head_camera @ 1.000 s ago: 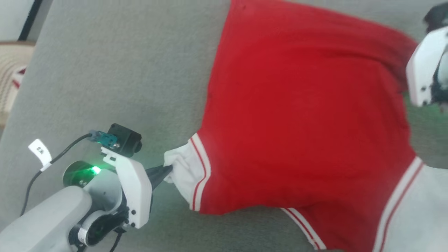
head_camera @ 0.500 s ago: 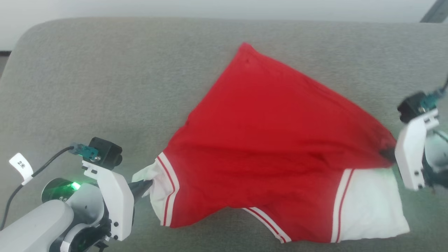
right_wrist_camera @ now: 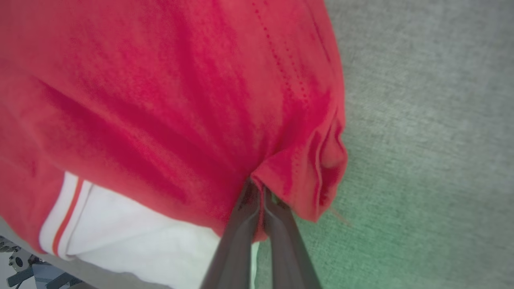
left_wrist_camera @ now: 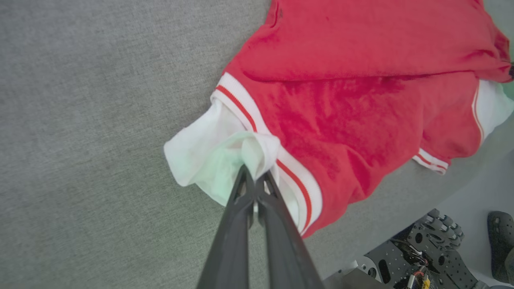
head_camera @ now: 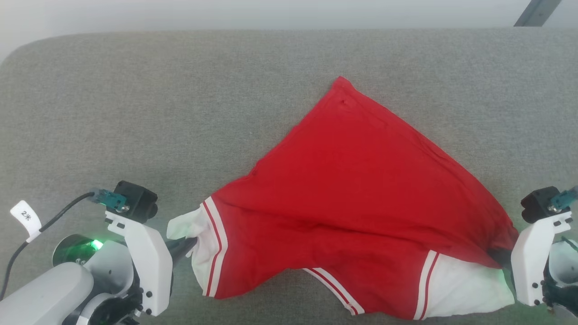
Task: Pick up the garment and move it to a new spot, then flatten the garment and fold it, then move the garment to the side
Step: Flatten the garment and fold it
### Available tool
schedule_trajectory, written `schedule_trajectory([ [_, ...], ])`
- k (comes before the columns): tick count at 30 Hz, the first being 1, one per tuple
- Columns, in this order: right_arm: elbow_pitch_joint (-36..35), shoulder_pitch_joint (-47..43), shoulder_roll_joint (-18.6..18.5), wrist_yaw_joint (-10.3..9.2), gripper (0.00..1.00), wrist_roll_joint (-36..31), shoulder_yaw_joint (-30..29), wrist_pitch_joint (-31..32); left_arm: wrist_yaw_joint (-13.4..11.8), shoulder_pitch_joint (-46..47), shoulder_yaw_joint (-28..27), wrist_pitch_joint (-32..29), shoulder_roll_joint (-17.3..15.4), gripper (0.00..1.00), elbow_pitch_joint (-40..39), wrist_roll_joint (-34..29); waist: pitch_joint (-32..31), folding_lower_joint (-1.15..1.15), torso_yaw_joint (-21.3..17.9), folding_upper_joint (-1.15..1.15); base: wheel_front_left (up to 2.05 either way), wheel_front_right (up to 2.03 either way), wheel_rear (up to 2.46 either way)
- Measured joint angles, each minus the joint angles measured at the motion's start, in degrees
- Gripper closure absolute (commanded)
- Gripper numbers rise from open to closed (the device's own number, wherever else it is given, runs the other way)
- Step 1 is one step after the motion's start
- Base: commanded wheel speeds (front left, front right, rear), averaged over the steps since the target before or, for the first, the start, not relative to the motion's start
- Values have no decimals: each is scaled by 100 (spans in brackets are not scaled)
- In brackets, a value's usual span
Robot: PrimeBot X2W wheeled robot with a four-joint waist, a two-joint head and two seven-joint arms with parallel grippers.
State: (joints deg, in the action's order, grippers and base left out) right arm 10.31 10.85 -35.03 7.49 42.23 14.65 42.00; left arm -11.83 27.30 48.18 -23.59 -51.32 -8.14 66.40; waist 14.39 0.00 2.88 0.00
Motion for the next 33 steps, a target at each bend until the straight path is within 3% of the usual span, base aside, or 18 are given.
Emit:
schedule_trajectory([
  [1, 46, -2, 67, 7, 56, -130, -44, -58, 0, -1, 0, 0, -1, 100, 2, 0, 13, 0, -8, 0, 0, 0, 0],
  [2, 52, -2, 125, 7, 11, -257, -54, -99, 0, -1, -1, 0, 1, 100, 1, 0, 27, 0, -15, 0, 0, 0, 0],
  [3, 55, -1, 174, 8, 0, -316, -77, -114, 0, 0, -1, 0, 8, 100, 5, 0, 35, 0, -24, 0, 0, 0, 0],
  [9, -322, -9, 265, 9, 0, -469, -204, -10, 7, -1, 15, 0, 25, 100, 22, 0, 15, 0, -50, 0, 0, 0, 0],
  [15, -1285, 43, 188, 3, 0, -594, -589, 263, 16, 0, 76, -10, 73, 100, -10, -16, -33, 0, -3, 0, 0, 0, 0],
  [22, -1883, 666, 134, 2, 0, -903, -669, 299, 54, 81, 144, -60, 172, 100, -55, -146, 17, 0, 165, 0, 0, 0, 0],
  [26, -1688, 1354, 156, 2, 0, -1174, -332, 64, 153, 233, 224, -148, 313, 100, -25, -223, 102, 0, 348, 0, 0, 0, 0],
  [33, -464, 2785, 170, 1, 0, -1293, 565, -549, 361, 636, 346, -264, 630, 100, 102, -375, 309, 0, 785, 0, 0, 0, 0],
])
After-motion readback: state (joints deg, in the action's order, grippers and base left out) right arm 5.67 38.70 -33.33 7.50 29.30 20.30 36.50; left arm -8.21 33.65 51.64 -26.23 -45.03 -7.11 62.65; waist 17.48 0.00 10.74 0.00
